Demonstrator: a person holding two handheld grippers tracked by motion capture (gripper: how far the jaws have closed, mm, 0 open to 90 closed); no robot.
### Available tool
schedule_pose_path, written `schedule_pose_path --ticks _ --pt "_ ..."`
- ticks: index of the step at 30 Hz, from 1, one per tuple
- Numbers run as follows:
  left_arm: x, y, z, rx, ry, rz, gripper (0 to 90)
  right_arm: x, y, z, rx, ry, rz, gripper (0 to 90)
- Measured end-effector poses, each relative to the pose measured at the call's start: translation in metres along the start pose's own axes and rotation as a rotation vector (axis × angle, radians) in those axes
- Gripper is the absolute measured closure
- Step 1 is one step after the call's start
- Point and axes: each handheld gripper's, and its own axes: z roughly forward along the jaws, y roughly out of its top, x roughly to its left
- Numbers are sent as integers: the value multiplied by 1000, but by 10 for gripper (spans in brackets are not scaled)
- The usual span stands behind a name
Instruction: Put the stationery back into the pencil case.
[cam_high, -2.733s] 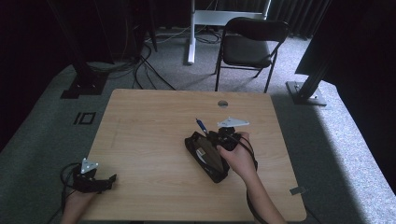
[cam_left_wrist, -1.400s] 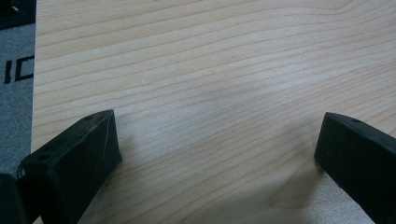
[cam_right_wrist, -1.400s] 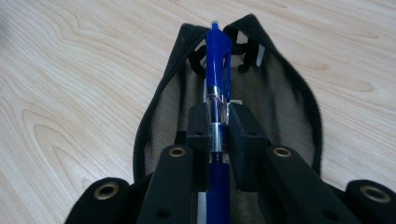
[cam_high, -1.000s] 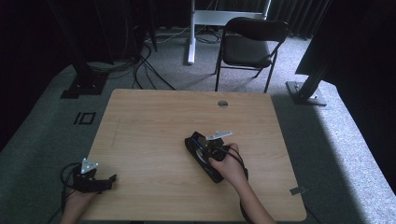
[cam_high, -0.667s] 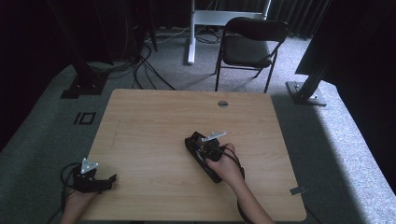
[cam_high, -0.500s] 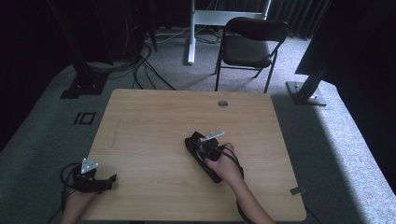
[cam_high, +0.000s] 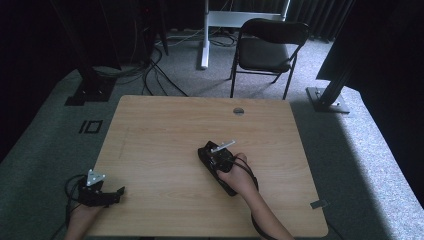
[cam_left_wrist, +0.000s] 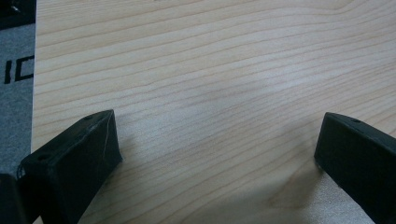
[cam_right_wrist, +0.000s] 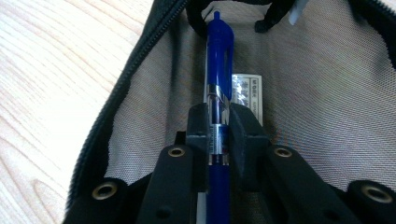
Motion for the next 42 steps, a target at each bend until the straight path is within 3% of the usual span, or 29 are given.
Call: schedule_pose_path --ticks 6,19,28,42 --pt "0 0 0 0 0 0 2 -1 1 -8 -45 18 6 758" --pt "0 0 0 0 0 0 2 -10 7 -48 -191 16 15 701" --pt "0 0 0 0 0 0 2 -14 7 -63 -265 52 5 653" --pt "0 0 0 0 0 0 3 -30 7 -72 -347 47 60 530"
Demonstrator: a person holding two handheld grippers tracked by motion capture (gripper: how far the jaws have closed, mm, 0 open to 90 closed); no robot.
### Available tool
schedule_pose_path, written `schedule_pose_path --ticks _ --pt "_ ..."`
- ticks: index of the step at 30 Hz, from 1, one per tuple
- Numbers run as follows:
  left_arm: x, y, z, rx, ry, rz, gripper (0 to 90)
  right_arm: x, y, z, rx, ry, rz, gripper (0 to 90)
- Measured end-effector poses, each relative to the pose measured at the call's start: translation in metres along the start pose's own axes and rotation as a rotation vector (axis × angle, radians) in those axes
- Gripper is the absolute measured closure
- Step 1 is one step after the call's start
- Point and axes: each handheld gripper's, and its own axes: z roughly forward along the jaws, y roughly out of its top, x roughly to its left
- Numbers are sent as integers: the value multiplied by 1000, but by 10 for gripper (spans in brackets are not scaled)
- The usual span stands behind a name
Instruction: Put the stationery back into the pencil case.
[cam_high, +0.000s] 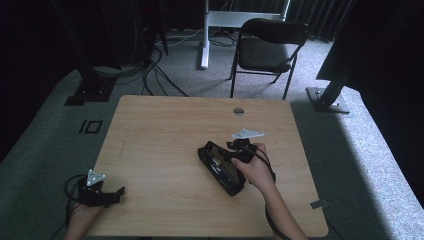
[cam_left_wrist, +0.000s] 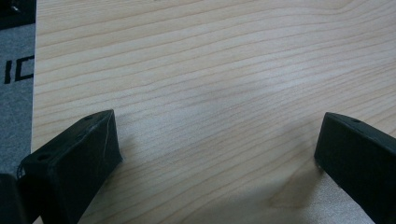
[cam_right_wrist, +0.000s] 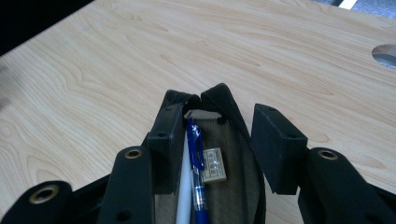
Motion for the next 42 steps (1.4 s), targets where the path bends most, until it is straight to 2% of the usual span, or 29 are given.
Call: schedule_pose_path --ticks 6,12,17,22,30,35,42 --pt "0 0 0 0 0 0 3 -5 1 -2 -13 -31 8 504" --pt "0 0 0 0 0 0 3 -11 -1 -5 -48 -33 45 414" --pt "0 0 0 0 0 0 3 -18 -4 -6 -58 -62 52 371" --pt "0 0 0 0 0 0 3 -26 -7 -7 -89 -75 83 346" --pt "0 0 0 0 0 0 3 -37 -13 -11 -105 -111 101 330" --pt "0 0 0 0 0 0 3 -45 -17 -16 -120 -127 131 314" --pt "0 0 0 0 0 0 3 -55 -23 -20 -130 -156 140 298"
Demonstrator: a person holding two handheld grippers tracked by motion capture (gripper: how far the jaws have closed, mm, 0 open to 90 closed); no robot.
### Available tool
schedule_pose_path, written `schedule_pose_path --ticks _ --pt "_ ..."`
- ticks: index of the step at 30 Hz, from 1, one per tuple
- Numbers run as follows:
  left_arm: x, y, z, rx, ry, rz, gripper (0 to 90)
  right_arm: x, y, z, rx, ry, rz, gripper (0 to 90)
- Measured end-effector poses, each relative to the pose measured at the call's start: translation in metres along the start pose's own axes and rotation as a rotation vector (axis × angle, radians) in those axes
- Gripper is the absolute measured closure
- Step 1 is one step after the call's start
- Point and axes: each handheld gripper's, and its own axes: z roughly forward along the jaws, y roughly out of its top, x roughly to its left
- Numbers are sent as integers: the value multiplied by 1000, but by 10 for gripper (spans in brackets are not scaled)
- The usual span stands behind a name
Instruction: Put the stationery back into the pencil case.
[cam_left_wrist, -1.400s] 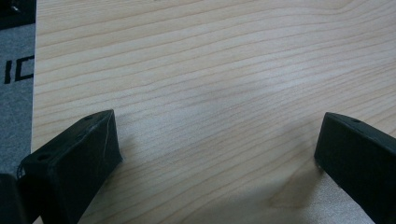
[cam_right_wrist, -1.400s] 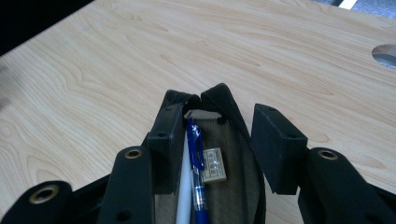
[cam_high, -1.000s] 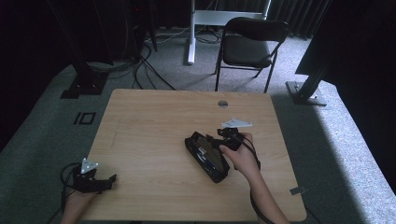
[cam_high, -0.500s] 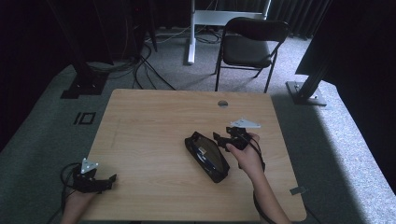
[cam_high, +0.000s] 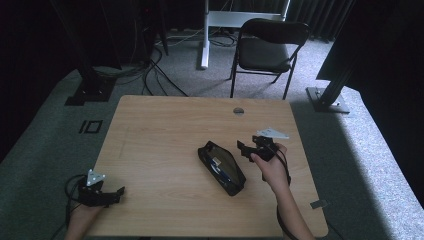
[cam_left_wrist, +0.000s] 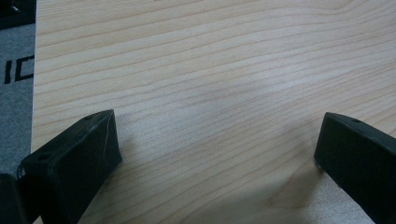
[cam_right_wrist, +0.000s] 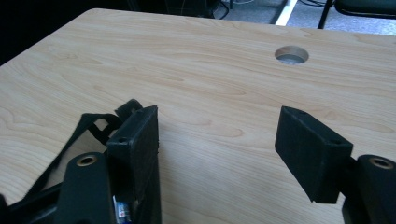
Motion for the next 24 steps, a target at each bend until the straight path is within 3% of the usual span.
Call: schedule_pose_path --ticks 7,10,17,24 --pt "0 0 0 0 0 0 3 -9 -8 -2 15 -23 8 277" --pt "0 0 0 0 0 0 3 -18 -17 -3 46 -38 -2 270" --pt "0 0 0 0 0 0 2 -26 -27 -4 52 -52 2 270" --pt "0 0 0 0 0 0 3 -36 -39 -7 47 -58 35 241"
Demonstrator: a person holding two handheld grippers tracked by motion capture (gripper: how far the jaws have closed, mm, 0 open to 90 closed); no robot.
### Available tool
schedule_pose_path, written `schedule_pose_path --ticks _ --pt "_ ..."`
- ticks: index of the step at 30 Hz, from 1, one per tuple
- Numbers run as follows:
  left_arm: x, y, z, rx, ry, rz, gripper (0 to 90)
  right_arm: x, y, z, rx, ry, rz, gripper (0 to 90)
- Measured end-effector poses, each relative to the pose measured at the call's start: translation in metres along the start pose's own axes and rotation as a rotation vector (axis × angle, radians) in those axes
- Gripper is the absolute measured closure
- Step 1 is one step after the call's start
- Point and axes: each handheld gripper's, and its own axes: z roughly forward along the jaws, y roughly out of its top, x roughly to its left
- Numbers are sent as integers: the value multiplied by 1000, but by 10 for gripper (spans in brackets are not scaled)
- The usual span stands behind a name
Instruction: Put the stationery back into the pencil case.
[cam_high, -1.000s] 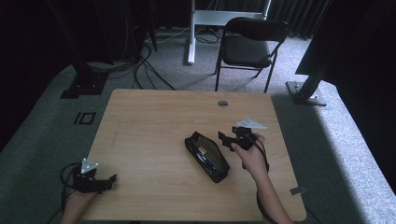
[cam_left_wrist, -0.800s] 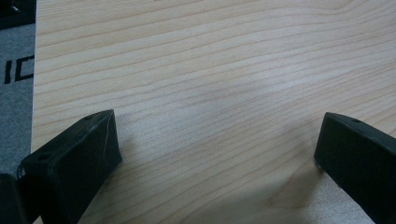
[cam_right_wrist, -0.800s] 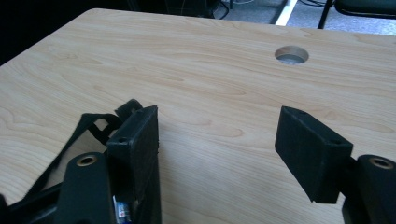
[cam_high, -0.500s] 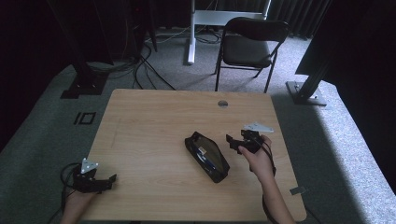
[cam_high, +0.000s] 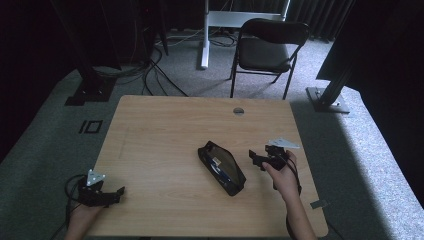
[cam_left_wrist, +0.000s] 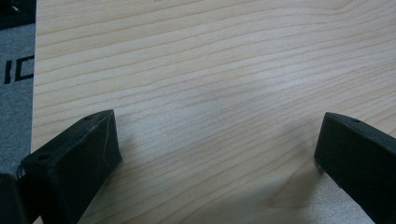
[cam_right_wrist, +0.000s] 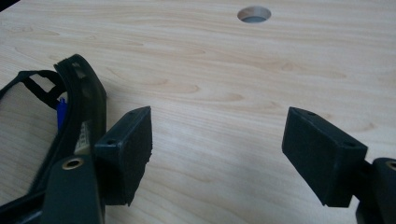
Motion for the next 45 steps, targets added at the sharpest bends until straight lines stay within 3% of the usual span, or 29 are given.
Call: schedule_pose_path --ticks 12,16,28,31,33,37,45 --pt "0 0 0 0 0 0 3 -18 -28 -1 46 -38 34 241" --pt "0 0 0 0 0 0 3 -25 -36 -3 38 -51 58 225" --pt "0 0 0 0 0 0 3 -46 -57 -12 51 -137 96 171" --pt "0 0 0 0 0 0 3 -48 -61 -14 63 -148 104 171" --pt "0 0 0 0 0 0 2 -50 -66 -15 105 -143 69 165" --pt "0 0 0 0 0 0 3 -52 -70 -17 114 -135 80 165" --pt "0 0 0 1 0 1 3 -53 -79 -24 119 -162 93 157"
